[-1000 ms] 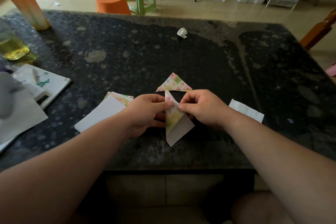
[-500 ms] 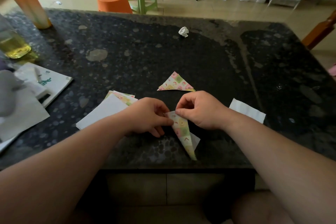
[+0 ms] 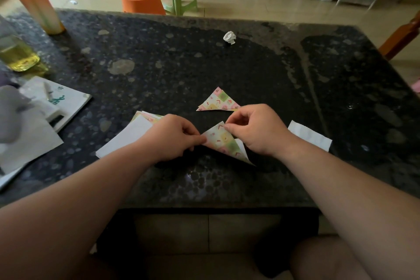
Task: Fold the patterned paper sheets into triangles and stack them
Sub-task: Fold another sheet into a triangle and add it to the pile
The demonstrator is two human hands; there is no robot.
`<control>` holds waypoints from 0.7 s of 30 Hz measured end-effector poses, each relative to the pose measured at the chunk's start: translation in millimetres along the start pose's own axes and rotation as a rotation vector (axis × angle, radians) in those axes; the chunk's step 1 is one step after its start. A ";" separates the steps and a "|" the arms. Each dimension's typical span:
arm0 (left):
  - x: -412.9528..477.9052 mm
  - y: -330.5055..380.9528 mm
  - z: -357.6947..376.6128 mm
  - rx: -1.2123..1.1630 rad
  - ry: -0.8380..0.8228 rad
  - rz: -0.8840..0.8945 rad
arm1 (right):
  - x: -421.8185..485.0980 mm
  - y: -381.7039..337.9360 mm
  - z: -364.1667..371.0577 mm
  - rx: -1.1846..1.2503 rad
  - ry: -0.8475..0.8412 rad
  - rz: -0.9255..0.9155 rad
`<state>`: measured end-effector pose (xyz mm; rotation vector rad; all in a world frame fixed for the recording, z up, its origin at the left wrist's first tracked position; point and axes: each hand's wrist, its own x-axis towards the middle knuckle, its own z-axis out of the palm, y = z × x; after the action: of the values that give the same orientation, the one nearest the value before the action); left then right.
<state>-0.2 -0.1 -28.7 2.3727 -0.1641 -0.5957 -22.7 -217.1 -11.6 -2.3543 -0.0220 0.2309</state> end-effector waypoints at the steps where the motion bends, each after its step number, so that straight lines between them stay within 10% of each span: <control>1: -0.8 0.7 0.9 0.009 -0.004 -0.003 | 0.1 0.7 -1.4 -0.011 -0.007 -0.013; 14: -8.9 2.6 7.1 0.154 -0.085 0.045 | -6.8 4.9 -7.9 -0.083 -0.063 -0.153; 21: -10.4 -1.2 9.2 0.223 -0.117 0.010 | 0.5 23.3 -4.8 -0.024 -0.192 0.083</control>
<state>-13.7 -1.8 -31.7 2.5498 -0.3083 -0.7459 -22.6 -237.0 -24.6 -2.3516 -0.0197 0.5000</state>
